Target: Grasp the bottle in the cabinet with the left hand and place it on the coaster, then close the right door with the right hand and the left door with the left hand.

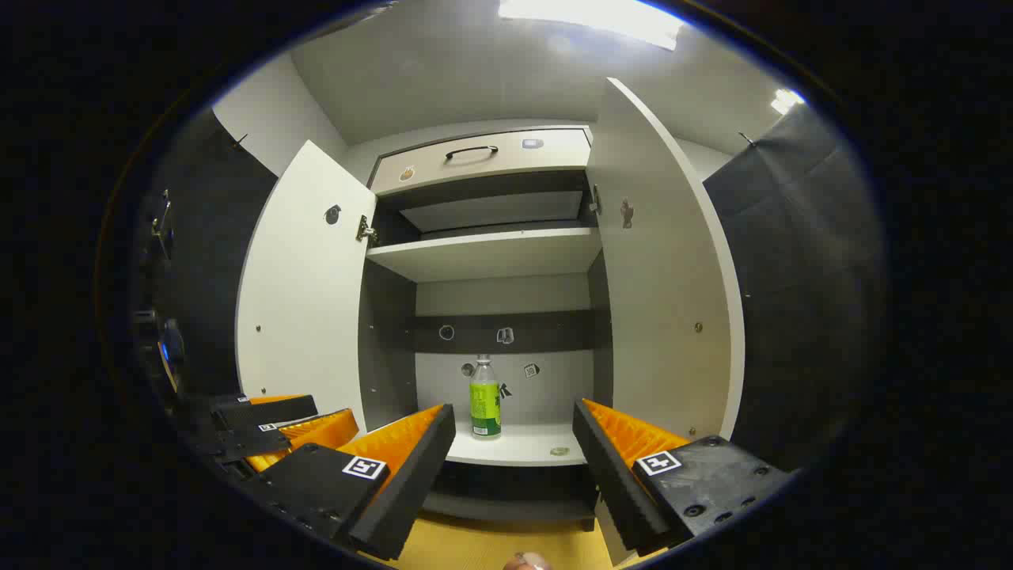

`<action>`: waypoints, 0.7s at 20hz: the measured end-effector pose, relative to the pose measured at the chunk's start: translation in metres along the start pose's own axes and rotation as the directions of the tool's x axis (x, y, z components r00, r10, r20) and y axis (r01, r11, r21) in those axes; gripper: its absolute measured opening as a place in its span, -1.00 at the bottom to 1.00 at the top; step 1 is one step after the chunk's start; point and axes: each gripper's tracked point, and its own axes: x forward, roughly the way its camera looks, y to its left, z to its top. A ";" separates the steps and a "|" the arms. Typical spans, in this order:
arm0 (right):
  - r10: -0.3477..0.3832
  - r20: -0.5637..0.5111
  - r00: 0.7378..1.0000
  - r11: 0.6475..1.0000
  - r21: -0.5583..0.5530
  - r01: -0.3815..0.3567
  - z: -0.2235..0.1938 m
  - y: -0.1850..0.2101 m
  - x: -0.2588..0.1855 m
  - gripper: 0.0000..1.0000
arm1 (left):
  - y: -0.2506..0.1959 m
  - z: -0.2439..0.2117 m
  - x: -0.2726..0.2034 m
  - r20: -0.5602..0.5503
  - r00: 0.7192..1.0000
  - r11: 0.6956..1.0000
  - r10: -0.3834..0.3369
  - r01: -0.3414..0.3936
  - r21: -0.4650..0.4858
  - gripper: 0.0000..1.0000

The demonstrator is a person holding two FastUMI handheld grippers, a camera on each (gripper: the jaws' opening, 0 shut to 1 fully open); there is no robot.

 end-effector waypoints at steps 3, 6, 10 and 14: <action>0.012 -0.007 1.000 1.000 0.007 -0.012 -0.001 0.002 0.003 0.97 | 0.002 0.000 -0.003 -0.004 1.000 1.000 0.011 -0.011 -0.004 0.89; 0.024 0.002 1.000 1.000 -0.003 -0.024 0.002 0.004 0.004 0.97 | -0.003 0.001 -0.004 -0.004 1.000 1.000 -0.023 0.023 -0.021 0.89; 0.037 0.002 0.999 0.999 -0.018 -0.037 0.002 0.007 0.003 0.97 | -0.011 0.008 -0.007 0.018 0.999 0.998 -0.047 0.048 -0.043 0.89; 0.040 0.001 0.999 0.999 -0.027 -0.040 0.002 0.008 0.001 0.97 | -0.007 0.009 -0.009 0.020 0.999 0.999 -0.031 0.031 -0.027 0.89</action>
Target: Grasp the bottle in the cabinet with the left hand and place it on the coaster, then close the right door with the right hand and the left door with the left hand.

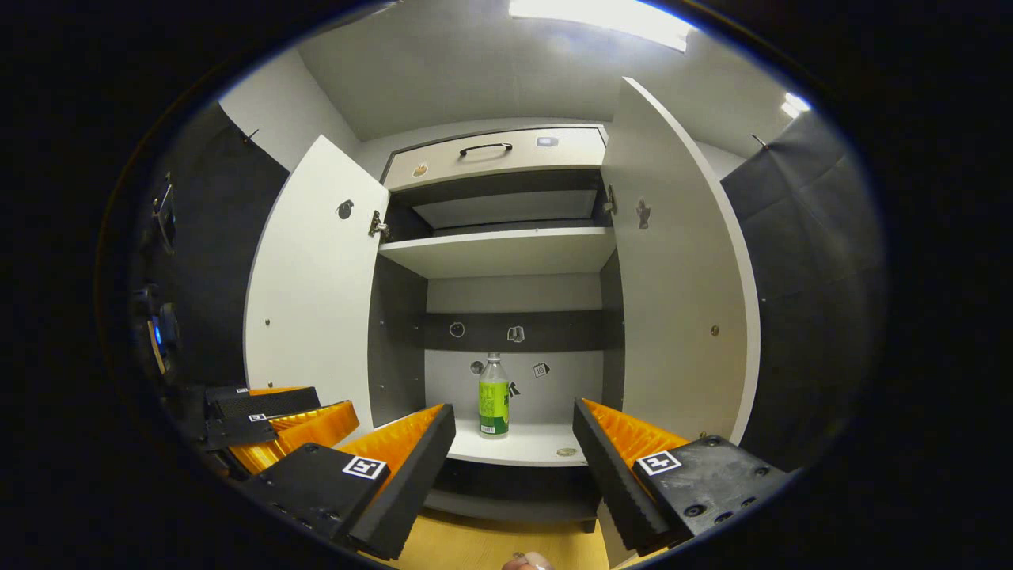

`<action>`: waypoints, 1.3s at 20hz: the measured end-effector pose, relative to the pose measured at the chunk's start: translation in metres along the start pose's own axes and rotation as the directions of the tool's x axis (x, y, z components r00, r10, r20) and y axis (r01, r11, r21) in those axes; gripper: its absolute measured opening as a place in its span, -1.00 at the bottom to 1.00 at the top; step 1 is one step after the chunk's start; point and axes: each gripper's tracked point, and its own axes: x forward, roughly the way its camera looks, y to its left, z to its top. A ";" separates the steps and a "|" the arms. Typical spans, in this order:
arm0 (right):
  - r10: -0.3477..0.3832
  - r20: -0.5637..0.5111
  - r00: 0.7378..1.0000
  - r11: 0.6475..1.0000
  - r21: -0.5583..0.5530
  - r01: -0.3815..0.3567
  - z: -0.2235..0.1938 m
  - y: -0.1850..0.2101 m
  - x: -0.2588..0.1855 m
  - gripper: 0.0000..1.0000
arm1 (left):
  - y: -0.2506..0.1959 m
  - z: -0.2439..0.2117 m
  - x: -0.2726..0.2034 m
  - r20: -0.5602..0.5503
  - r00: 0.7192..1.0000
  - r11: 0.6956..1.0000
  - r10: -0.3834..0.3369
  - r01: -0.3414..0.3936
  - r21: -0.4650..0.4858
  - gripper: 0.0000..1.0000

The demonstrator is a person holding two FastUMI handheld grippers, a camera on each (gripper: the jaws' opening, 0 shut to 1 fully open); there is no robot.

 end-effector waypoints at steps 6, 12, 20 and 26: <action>-0.013 0.001 1.000 1.000 0.020 0.013 0.004 -0.004 -0.003 0.97 | 0.005 0.001 -0.002 0.002 1.000 1.000 0.017 -0.017 -0.004 0.89; -0.074 -0.004 0.997 0.997 -0.026 0.074 0.005 -0.011 -0.015 0.97 | 0.010 0.004 0.021 0.003 0.999 0.999 -0.053 0.053 0.007 0.89; -0.133 -0.026 0.991 0.987 -0.092 0.130 0.001 -0.029 -0.016 0.94 | -0.002 -0.017 0.127 0.000 0.993 0.991 -0.121 0.121 0.054 0.89; -0.119 -0.022 0.993 0.992 -0.036 0.118 0.001 -0.049 0.007 0.94 | -0.014 -0.055 0.235 -0.020 0.993 0.991 -0.116 0.117 0.065 0.89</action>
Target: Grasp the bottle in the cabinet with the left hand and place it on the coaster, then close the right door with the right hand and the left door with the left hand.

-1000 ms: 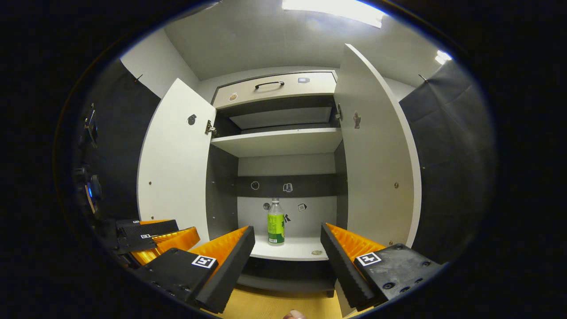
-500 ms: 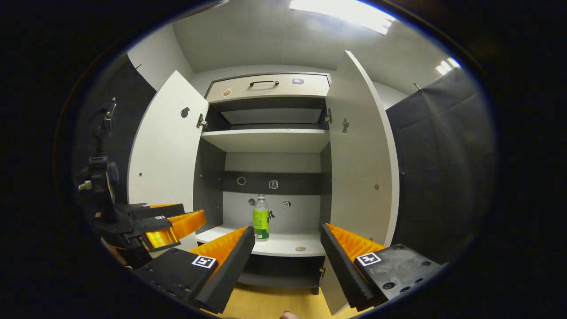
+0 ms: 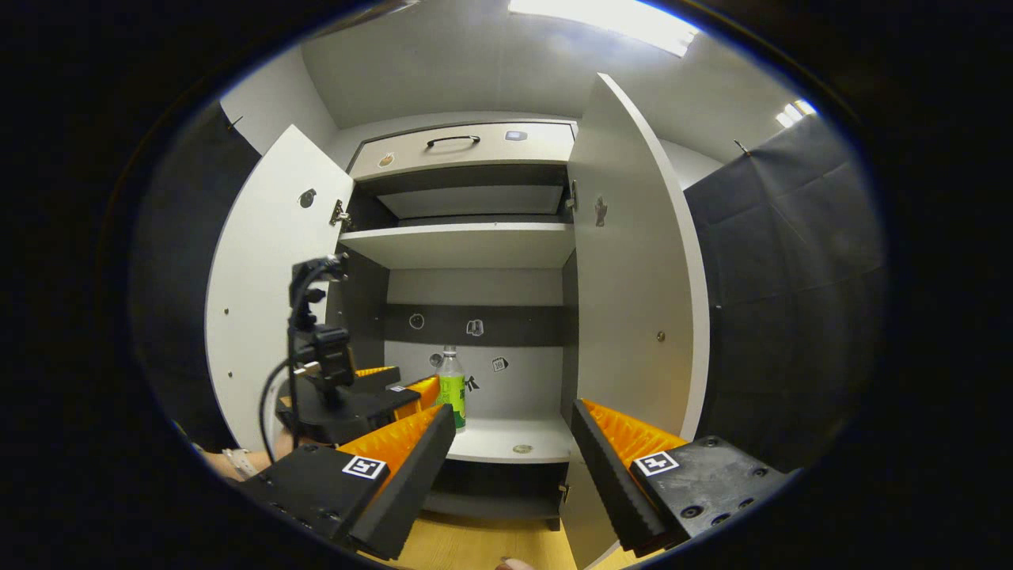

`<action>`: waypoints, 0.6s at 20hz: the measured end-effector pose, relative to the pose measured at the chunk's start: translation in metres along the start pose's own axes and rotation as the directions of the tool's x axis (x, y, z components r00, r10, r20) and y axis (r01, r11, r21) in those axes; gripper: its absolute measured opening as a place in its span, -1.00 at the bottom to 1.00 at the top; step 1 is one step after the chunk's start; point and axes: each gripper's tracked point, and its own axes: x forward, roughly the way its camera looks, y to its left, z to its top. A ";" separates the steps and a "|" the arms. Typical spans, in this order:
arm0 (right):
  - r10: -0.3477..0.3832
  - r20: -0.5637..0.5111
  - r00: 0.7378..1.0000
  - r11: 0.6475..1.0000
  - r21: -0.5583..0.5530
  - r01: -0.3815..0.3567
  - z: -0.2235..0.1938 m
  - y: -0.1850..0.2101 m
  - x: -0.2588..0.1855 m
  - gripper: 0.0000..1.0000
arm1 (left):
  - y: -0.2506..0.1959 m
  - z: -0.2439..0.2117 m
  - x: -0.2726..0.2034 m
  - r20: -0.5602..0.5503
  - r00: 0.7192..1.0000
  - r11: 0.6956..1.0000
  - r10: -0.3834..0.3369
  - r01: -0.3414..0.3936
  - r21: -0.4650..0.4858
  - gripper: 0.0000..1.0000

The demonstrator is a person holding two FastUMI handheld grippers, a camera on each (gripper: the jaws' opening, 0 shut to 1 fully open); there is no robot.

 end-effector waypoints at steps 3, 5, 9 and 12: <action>0.009 -0.006 1.000 1.000 -0.017 -0.009 -0.004 -0.006 0.009 0.94 | 0.005 -0.014 0.043 0.005 1.000 0.999 0.025 -0.025 0.031 0.89; 0.021 -0.015 1.000 1.000 -0.014 -0.022 -0.007 -0.006 0.015 0.94 | 0.008 -0.019 0.064 0.024 0.999 0.999 0.040 -0.041 0.020 0.89; 0.039 -0.032 0.999 0.999 -0.017 -0.040 -0.016 -0.004 0.024 0.94 | 0.019 -0.032 0.097 0.003 0.997 0.996 0.078 -0.078 0.051 0.90; 0.053 -0.053 0.997 0.998 -0.041 -0.056 -0.025 -0.003 0.031 0.95 | 0.024 -0.036 0.105 0.006 0.996 0.995 0.094 -0.095 0.029 0.89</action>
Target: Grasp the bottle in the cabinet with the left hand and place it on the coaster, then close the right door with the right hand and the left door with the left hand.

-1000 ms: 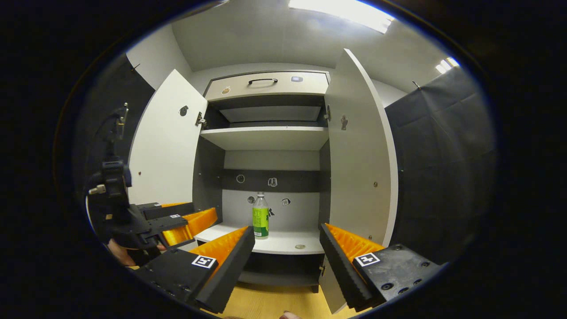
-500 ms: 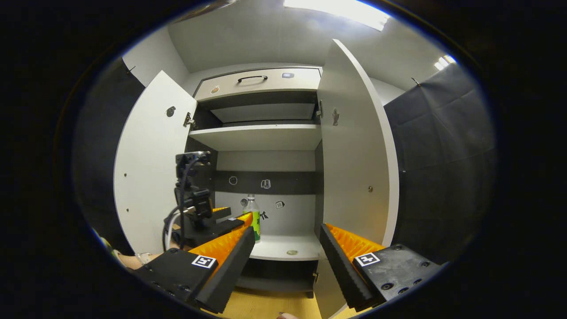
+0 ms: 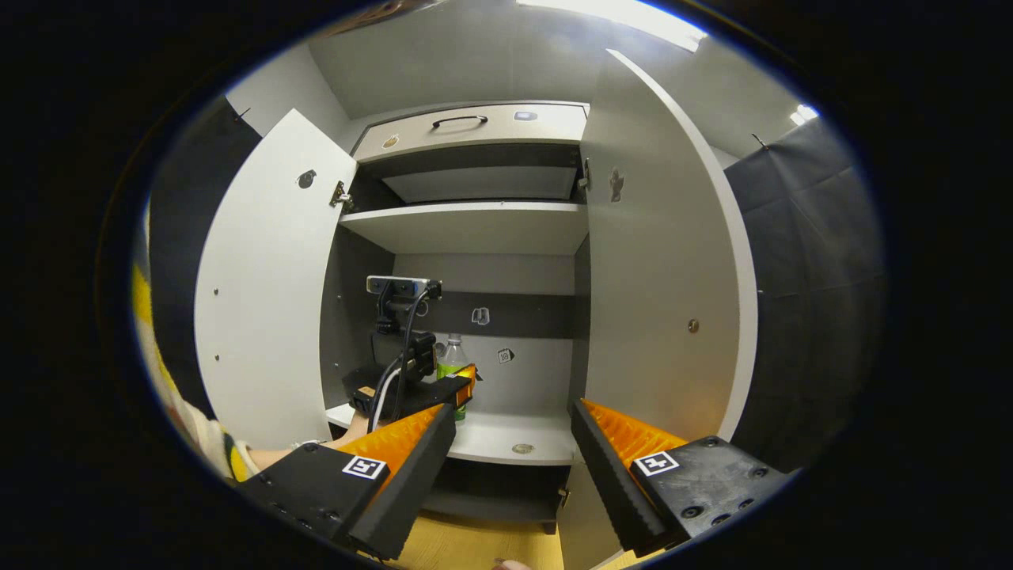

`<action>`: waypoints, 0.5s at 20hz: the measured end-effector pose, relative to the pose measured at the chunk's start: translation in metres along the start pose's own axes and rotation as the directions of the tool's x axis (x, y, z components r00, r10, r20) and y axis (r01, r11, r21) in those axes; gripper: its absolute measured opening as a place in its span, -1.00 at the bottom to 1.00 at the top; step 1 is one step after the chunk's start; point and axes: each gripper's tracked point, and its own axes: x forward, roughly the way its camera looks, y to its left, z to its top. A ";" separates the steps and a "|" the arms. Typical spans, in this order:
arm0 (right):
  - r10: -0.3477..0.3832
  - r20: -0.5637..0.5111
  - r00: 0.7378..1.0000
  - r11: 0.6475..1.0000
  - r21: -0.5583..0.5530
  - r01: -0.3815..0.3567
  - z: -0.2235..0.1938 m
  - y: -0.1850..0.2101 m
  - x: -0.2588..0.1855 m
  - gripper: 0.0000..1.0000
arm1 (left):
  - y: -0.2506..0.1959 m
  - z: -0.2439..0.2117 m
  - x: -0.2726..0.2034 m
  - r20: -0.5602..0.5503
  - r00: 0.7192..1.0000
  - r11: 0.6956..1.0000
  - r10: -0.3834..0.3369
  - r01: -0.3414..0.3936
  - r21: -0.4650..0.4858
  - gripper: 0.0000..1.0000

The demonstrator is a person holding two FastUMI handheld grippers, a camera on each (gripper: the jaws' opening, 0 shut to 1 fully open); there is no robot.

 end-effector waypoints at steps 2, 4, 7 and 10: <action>0.009 -0.008 1.000 1.000 0.001 -0.009 -0.003 0.001 0.004 0.95 | 0.002 -0.002 0.004 0.000 1.000 1.000 -0.002 0.002 0.006 0.90; 0.019 -0.009 1.000 1.000 0.023 -0.019 -0.004 0.002 0.007 0.94 | 0.003 -0.008 0.010 -0.014 1.000 1.000 -0.010 0.010 0.018 0.90; 0.028 -0.012 1.000 0.999 0.022 -0.028 -0.007 0.005 0.010 0.96 | 0.010 -0.020 0.021 -0.041 0.999 1.000 -0.005 0.004 -0.019 0.89; 0.033 -0.031 0.999 0.999 0.002 -0.033 -0.012 0.006 0.012 0.95 | 0.017 -0.028 0.034 -0.058 0.998 0.999 -0.002 0.000 -0.046 0.89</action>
